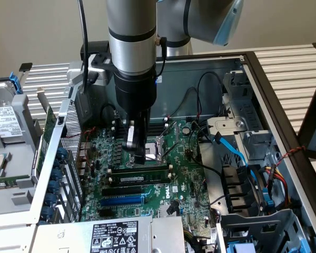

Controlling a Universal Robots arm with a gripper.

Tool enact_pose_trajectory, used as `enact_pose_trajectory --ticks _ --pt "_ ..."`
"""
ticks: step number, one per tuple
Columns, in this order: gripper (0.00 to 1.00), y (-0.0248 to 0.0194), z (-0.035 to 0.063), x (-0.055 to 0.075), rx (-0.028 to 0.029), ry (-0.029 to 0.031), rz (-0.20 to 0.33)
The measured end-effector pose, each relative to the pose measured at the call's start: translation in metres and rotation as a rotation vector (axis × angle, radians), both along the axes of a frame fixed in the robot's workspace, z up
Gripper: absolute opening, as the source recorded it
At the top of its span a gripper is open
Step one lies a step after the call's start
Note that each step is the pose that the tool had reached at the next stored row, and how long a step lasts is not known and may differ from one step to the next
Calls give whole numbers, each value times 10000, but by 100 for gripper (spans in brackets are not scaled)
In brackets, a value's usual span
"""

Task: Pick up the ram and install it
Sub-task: 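Press down the ram until it locks into place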

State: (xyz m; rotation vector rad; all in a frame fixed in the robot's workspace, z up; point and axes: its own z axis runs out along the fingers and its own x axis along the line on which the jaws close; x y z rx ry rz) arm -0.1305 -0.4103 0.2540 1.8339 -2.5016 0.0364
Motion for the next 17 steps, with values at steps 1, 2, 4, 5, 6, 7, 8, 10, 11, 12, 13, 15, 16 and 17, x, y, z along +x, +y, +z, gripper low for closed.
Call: enact_pose_trajectory --ticks 1,2,4,5,6,7,8,10,11,12,13,15,16,17 --pt "11 0 0 0 0 0 -166" --pt "11 0 0 0 0 0 -310" --pt "11 0 -1 0 0 0 -635" --pt "11 0 -3 0 0 0 -998" --pt "11 0 -3 0 0 0 -1155" --pt "11 0 -4 0 0 0 -1333" --pt "11 0 -5 0 -1 0 -1506" --pt "11 0 -6 0 0 0 -1860" --pt "11 0 -7 0 0 0 -2039" --pt "11 0 -8 0 0 0 -2211" --pt "11 0 -9 0 0 0 -2389" --pt "11 0 -11 0 0 0 -2738" --pt "11 0 -11 0 0 0 -2915" --pt "11 0 -12 0 0 0 -3086"
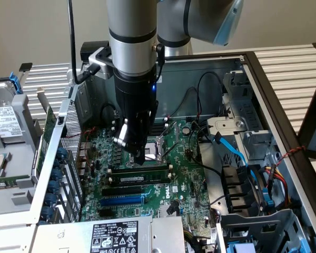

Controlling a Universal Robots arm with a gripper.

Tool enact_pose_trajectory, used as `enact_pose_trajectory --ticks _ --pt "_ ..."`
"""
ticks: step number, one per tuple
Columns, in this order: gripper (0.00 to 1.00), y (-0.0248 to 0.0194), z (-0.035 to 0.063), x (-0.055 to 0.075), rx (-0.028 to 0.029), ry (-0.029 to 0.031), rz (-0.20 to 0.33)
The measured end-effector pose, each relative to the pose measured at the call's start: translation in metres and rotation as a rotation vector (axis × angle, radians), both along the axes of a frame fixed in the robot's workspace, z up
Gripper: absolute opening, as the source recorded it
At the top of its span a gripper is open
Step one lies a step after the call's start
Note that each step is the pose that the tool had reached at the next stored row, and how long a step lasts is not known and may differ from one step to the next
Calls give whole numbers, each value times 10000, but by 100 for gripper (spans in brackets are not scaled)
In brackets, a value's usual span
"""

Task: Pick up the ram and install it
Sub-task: 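Press down the ram until it locks into place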

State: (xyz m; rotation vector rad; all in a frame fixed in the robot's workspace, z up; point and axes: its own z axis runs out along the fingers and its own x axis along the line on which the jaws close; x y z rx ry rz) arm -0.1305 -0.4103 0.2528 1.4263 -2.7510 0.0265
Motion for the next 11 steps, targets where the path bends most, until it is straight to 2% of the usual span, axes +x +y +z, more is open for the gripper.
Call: enact_pose_trajectory --ticks 11 --pt "11 0 -4 0 0 -1 -1782"
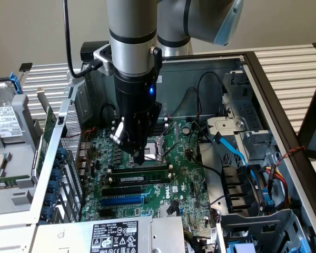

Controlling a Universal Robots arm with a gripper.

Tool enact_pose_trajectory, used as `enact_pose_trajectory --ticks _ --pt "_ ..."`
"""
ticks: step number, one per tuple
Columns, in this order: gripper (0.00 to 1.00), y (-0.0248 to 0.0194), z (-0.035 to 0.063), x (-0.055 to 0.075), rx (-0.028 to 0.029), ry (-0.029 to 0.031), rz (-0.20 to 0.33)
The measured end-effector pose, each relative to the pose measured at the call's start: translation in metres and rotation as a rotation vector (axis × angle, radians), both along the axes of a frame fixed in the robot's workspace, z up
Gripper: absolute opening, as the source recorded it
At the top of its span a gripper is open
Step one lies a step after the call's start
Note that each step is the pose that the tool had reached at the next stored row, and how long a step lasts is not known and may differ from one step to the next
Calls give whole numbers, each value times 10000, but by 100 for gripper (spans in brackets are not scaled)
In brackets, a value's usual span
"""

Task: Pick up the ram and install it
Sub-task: 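Press down the ram until it locks into place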

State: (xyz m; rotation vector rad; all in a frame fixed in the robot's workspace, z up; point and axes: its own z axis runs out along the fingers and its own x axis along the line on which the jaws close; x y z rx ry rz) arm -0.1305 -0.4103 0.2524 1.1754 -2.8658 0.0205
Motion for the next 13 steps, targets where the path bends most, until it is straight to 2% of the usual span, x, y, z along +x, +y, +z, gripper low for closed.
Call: enact_pose_trajectory --ticks 3,5,7,9,10,13 --pt "11 0 0 0 -9 0 -422" --pt "11 -1 0 0 -65 -2 -634" --pt "11 0 0 0 -137 -3 -836" --pt "11 0 0 -1 -256 -6 -999" --pt "11 0 0 0 -330 -21 -1065" --pt "11 0 0 0 -442 -96 -1296"
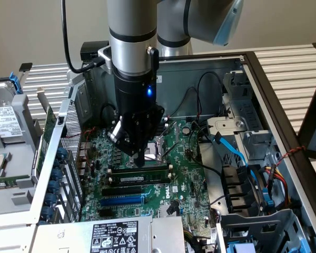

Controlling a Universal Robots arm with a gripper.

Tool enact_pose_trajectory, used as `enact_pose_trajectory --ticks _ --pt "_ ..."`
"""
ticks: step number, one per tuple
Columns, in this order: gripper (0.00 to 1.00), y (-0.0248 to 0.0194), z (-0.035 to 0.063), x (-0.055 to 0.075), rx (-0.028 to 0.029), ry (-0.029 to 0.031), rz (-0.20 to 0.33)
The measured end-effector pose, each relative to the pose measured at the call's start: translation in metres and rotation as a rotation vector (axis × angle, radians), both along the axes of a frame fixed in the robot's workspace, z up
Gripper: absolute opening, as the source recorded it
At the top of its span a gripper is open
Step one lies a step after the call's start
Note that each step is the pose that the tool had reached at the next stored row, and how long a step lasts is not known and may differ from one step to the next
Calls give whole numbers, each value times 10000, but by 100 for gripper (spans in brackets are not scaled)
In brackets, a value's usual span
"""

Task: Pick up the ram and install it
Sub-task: 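Press down the ram until it locks into place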

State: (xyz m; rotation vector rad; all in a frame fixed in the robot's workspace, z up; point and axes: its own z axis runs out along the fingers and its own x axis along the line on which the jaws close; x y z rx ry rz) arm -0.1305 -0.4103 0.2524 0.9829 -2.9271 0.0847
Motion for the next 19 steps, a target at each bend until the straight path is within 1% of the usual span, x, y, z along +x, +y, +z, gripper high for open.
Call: enact_pose_trajectory --ticks 3,5,12,19 --pt "11 0 0 0 -105 -80 -237" --pt "11 -1 1 0 -137 -119 -410" --pt "11 0 0 0 -145 -238 -1157" --pt "11 0 0 0 -146 -374 -1913"
